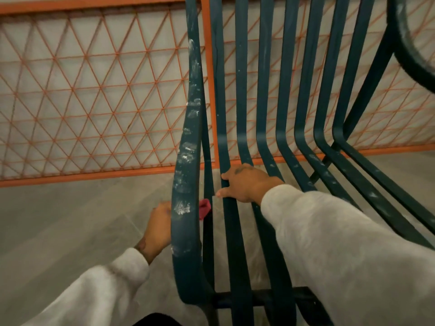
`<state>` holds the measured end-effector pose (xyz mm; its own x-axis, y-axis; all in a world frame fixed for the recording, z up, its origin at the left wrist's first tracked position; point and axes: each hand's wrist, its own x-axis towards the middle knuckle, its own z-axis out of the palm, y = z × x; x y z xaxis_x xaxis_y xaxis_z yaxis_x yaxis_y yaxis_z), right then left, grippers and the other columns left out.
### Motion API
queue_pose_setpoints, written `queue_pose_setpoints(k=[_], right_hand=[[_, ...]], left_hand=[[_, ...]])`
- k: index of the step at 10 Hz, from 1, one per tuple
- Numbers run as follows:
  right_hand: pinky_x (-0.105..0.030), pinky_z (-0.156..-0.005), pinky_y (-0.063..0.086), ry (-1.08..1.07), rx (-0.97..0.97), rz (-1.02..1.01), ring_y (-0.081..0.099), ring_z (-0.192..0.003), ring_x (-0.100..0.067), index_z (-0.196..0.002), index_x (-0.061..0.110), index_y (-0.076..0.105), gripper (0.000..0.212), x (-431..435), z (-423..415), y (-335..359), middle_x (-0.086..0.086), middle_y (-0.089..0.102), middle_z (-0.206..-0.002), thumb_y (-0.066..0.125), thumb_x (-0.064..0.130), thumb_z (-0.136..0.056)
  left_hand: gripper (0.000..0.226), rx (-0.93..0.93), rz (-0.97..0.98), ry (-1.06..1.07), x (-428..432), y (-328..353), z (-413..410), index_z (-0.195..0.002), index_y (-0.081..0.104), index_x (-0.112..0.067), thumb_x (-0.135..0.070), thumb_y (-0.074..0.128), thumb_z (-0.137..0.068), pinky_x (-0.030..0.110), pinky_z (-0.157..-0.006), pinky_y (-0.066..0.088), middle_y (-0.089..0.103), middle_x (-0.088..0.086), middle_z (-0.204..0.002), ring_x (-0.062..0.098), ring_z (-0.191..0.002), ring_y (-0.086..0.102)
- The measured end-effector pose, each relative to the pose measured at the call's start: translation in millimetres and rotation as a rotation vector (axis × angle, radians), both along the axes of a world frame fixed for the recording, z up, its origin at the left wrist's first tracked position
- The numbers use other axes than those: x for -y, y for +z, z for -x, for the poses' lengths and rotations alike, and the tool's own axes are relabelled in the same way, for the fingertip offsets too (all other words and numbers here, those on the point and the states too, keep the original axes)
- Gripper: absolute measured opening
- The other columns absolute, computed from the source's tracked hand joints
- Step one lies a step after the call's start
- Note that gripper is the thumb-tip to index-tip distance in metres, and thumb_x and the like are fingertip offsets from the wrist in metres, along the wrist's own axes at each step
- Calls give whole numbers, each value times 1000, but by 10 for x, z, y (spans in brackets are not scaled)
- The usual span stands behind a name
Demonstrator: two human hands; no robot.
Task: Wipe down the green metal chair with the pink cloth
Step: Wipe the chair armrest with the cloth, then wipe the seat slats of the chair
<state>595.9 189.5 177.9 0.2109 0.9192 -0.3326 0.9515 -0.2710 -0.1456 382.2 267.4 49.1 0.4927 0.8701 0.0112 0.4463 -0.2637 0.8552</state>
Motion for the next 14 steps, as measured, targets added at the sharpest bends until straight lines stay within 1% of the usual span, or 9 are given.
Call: queue_pose_setpoints(k=[1,2,4,6,8,9,11,13,14], right_hand=[[-42,-106,37,-17,-48,-5,40,-134,-28,-145,19,40,69,71,-7,45,-8,41,-147,55,57,-90],[-40,-110,33,17,-75,37,33,-139,-26,-146,21,42,65,148,-34,150,-4,35,-150,55,55,-92],[-38,-97,42,4,-57,23,46,-125,-25,-138,22,49,68,64,-34,131,-3,47,-137,66,57,-83],[-39,-106,41,-82,-227,-81,47,-125,-24,-132,21,57,53,222,-79,201,-2,48,-136,66,47,-87],[-34,-91,53,-140,-422,-595,62,-96,-14,-111,25,70,20,252,-271,931,1,68,-109,61,32,-94],[-24,-93,47,-77,-467,-793,59,-105,-8,-125,27,64,34,334,-264,1450,6,66,-119,64,32,-92],[-4,-77,35,69,-529,-1050,51,-113,1,-143,36,44,61,657,-144,2180,13,45,-142,69,38,-87],[-21,-81,57,7,-696,-1180,64,-99,-3,-130,31,49,47,993,-247,2194,15,54,-124,70,35,-88],[-23,-82,56,-77,-694,-1106,63,-100,-2,-124,31,51,43,1153,-402,1896,16,58,-117,70,34,-87]], left_hand=[[22,117,37,95,246,726,-14,-99,73,-22,-8,56,-96,42,-88,56,75,-7,-96,16,-91,70],[21,247,51,176,201,1048,-1,-113,69,-2,-5,55,-98,52,-97,50,69,8,-110,26,-102,63],[19,349,-36,255,-45,1667,-88,-105,76,-23,-15,71,-88,47,-92,56,76,-5,-98,23,-99,70],[25,440,-166,279,-314,2226,-134,-104,79,-28,-27,82,-79,51,-88,58,78,-3,-97,23,-99,72],[16,480,-306,255,-276,2745,-342,-94,78,-31,-18,78,-84,47,-88,59,77,-6,-94,18,-95,72],[25,510,-383,242,-139,3033,-484,-108,77,-25,-24,78,-84,45,-85,60,76,-6,-98,16,-95,72],[26,616,-434,77,381,3666,-897,-109,76,-21,-24,79,-83,43,-81,61,77,-4,-99,17,-93,74],[12,609,-248,-30,1024,3719,-1309,-90,75,-20,-9,72,-86,41,-74,63,77,5,-90,20,-83,75],[7,617,-17,-10,1293,3399,-1456,-91,72,-12,-6,71,-86,34,-70,63,77,9,-88,22,-82,75]])
